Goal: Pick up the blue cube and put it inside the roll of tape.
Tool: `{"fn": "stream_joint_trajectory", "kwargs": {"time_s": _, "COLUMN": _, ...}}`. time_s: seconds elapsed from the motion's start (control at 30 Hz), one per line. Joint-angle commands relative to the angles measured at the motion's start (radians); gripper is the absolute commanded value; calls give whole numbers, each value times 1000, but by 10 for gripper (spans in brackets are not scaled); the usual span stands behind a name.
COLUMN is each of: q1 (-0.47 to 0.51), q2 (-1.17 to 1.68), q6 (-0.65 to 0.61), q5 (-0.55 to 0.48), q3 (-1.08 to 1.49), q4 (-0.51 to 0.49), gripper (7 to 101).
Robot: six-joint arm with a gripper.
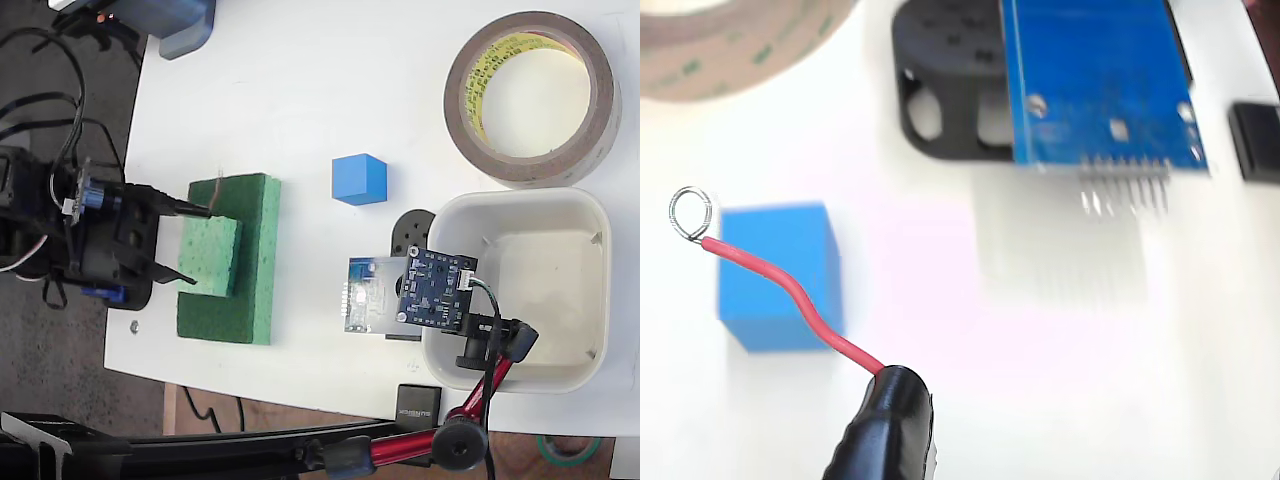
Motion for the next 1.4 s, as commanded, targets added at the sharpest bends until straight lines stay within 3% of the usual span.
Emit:
{"fn": "stream_joint_trajectory", "kwargs": {"time_s": 0.03, "q1": -63, "q2": -229, "q6": 15, "q5": 26, "q3": -160, "q4": -34, "gripper": 1000}}
{"fn": "stream_joint_trajectory", "kwargs": {"time_s": 0.3, "q1": -183, "q2": -646, "q6": 78, "q5": 46, "q3": -387, "q4": -104, "gripper": 987}}
{"fn": "stream_joint_trajectory", "kwargs": {"time_s": 0.53, "q1": -175, "q2": -818, "q6": 97, "q5": 18, "q3": -410, "q4": -186, "gripper": 952}}
{"fn": "stream_joint_trajectory", "kwargs": {"time_s": 1.0, "q1": -143, "q2": -934, "q6": 92, "q5": -34, "q3": -399, "q4": -307, "gripper": 922}}
{"fn": "stream_joint_trajectory", "kwargs": {"time_s": 1.4, "q1": -138, "q2": -985, "q6": 109, "q5": -37, "q3": -396, "q4": -342, "gripper": 911}}
